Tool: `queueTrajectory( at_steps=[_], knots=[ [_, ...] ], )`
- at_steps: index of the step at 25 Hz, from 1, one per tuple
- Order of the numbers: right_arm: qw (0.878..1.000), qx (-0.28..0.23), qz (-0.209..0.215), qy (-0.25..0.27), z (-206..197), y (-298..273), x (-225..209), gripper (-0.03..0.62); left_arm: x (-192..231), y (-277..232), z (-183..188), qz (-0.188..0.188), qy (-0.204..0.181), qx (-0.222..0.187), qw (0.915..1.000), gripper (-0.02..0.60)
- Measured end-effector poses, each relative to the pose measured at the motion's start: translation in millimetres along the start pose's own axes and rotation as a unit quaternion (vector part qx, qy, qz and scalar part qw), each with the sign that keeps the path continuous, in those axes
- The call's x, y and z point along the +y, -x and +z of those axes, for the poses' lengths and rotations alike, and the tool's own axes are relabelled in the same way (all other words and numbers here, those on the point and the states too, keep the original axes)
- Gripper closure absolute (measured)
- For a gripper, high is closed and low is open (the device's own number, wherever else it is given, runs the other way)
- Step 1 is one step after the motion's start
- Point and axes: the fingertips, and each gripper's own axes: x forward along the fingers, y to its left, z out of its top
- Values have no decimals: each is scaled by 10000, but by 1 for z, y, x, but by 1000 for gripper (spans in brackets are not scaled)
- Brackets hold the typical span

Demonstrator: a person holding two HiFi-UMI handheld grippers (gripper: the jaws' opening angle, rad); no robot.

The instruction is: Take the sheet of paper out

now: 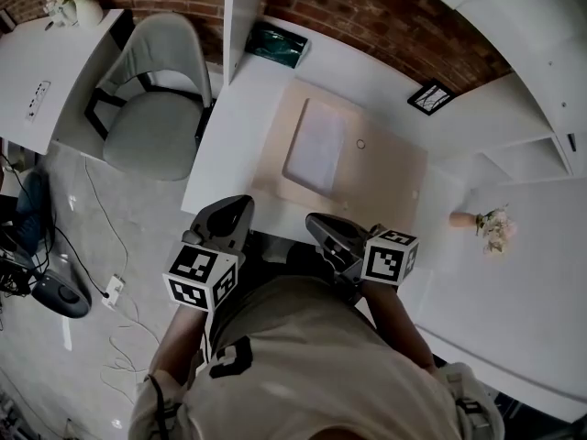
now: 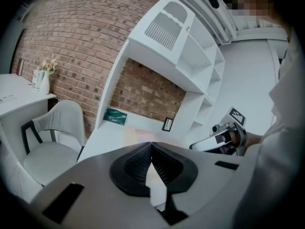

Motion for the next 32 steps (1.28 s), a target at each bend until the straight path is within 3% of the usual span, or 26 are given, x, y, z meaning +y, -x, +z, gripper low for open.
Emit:
queueTrajectory(
  at_steps=[6, 11, 14, 19, 24, 29, 30, 32],
  knots=[
    [9990, 146, 391, -183, 5, -13, 0, 566, 0, 2, 8, 238, 69, -159, 9996, 565],
    [9954, 196, 641, -692, 13, -9, -19, 566, 3, 1, 3, 446, 128, -35, 9989, 565],
    [9938, 31, 533, -974, 25, 4, -47, 566, -1, -9, 3, 453, 142, 59, 9989, 565],
    [9923, -314, 8, -1196, 44, 27, -95, 566, -14, -27, 5, 327, 55, 238, 9992, 565],
    [9928, -250, -331, -1126, 44, 40, -138, 565, -20, -38, 3, 383, 10, 397, 9985, 565],
    [9895, -287, -257, -1392, 45, 42, -169, 563, -30, -50, 3, 356, -45, 492, 9981, 565],
    [9877, -306, -146, -1529, 45, 40, -172, 540, -32, -52, 3, 356, -61, 495, 9981, 565],
    [9822, -302, 124, -1852, 45, 35, -177, 351, -36, -54, 5, 368, -63, 490, 9981, 565]
  ],
)
